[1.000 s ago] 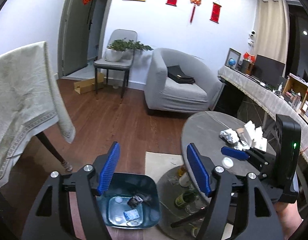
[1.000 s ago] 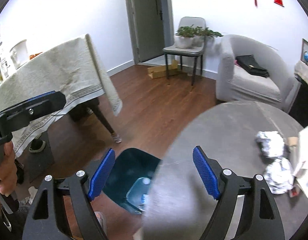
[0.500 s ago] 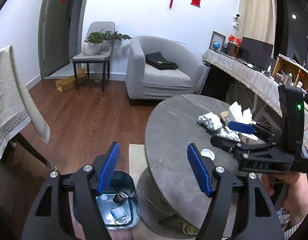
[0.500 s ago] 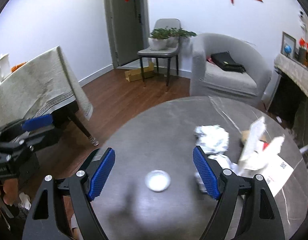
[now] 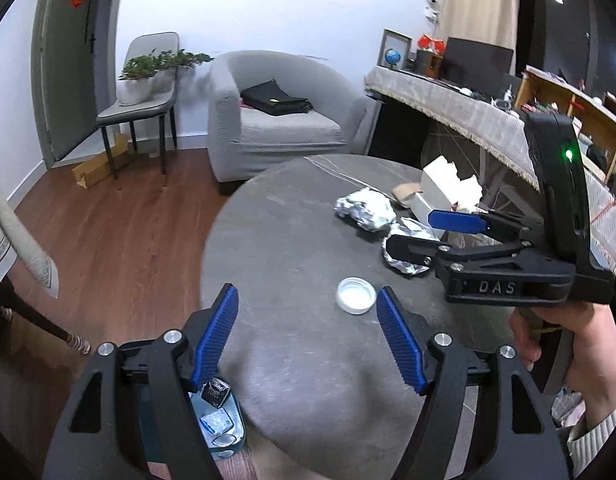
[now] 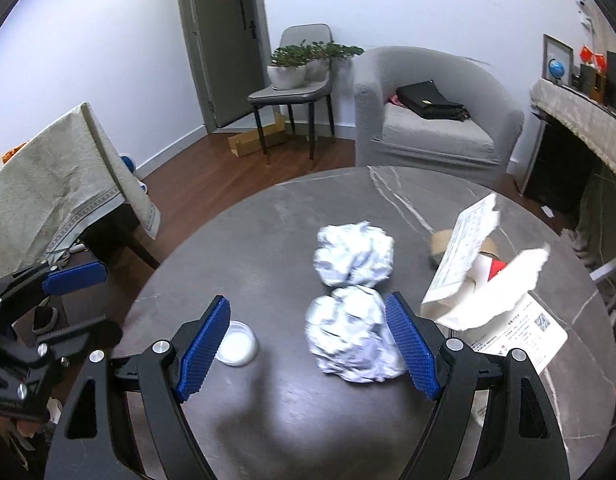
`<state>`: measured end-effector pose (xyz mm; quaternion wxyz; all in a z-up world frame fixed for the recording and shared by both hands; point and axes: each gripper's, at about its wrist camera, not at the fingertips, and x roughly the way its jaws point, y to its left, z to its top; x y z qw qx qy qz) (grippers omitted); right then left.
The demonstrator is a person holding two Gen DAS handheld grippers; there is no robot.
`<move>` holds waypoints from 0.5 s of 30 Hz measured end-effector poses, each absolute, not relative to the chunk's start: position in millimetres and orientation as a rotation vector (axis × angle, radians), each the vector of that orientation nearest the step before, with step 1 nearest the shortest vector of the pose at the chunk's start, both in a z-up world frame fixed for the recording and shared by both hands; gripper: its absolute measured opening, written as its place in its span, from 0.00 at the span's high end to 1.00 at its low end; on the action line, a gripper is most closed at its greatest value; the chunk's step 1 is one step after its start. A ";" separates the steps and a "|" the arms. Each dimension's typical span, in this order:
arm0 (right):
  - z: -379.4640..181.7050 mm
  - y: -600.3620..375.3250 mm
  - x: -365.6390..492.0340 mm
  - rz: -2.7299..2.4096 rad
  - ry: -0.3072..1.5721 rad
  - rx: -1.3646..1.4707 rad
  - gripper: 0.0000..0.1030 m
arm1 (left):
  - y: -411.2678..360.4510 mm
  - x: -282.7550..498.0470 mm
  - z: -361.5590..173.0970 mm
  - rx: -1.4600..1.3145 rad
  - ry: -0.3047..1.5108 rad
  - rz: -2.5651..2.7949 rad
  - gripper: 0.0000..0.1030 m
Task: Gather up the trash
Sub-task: 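Move the right gripper to the crumpled foil ball and close on it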
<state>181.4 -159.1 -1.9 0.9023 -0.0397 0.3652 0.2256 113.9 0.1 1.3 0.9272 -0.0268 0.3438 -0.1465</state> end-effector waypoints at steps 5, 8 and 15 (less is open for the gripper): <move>-5.6 -171.1 185.1 0.445 0.771 -0.077 0.21 | -22.6 124.3 -7.0 -0.027 0.734 -0.315 0.28; -5.5 -174.4 185.5 0.443 0.773 -0.077 0.21 | -33.8 134.1 -16.0 -0.017 0.763 -0.331 0.30; -9.2 -178.7 191.1 0.451 0.789 -0.078 0.21 | -54.3 149.0 -35.7 0.043 0.817 -0.343 0.42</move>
